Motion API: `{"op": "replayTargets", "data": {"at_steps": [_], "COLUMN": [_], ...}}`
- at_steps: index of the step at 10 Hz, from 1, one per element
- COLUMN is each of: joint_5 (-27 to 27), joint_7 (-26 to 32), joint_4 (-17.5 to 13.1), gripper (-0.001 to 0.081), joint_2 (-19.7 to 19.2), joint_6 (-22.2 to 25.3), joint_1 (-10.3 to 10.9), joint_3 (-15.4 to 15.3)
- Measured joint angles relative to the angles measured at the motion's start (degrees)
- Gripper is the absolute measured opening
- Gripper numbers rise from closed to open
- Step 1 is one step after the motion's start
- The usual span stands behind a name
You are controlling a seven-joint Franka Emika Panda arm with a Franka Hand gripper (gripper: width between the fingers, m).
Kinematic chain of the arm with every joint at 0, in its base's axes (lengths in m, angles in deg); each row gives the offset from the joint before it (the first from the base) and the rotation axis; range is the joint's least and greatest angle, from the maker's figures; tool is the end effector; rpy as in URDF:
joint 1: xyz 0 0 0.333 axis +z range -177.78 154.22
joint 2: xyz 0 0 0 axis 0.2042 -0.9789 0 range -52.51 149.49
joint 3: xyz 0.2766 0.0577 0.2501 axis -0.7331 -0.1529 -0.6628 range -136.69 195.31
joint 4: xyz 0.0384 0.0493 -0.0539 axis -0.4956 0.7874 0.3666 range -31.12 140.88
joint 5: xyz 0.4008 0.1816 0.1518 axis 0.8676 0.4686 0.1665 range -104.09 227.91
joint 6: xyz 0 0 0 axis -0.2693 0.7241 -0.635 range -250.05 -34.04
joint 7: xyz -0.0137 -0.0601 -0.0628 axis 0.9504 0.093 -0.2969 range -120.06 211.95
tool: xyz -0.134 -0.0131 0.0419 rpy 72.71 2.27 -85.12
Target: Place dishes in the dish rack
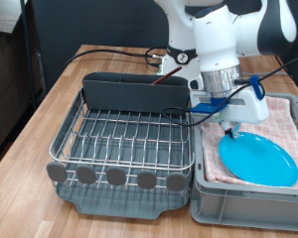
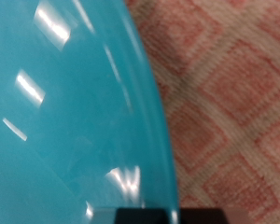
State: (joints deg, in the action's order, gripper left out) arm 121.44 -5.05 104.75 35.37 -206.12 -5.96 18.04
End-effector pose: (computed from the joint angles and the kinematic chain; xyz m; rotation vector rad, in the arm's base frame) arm 0.5380 0.1106 0.1898 -1.8748 1.9541 -0.0261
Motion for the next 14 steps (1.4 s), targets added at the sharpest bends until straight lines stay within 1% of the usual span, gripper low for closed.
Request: {"op": "replayTargets", "data": {"at_steps": [2, 3, 5, 7, 9, 10, 11, 13, 14], "joint_5": [-0.91, -3.18, -9.59, -16.93, -24.17, -28.73, -34.50, -45.23, -48.73], "joint_7": [-0.95, -2.95, -8.47, -14.11, -19.21, -22.45, -26.50, -34.04, -36.75], "joint_4": [0.06, 0.20, 0.80, 1.72, 2.50, 3.08, 3.56, 4.03, 4.12], "gripper": [0.0031, 0.0031, 0.0031, 0.0026, 0.0025, 0.0025, 0.0022, 0.0021, 0.0019], "joint_2": [0.00, 0.01, 0.48, 1.87, 3.91, 5.21, 6.74, 10.12, 11.82], "joint_6": [0.00, 0.00, 0.09, 0.79, 2.65, 3.80, 5.79, 11.33, 14.32], "joint_1": [0.26, 0.85, 2.43, 4.17, 5.16, 5.58, 5.83, 5.80, 5.68], "joint_3": [0.40, 1.29, 3.58, 6.34, 8.89, 10.25, 11.61, 13.55, 14.02]}}
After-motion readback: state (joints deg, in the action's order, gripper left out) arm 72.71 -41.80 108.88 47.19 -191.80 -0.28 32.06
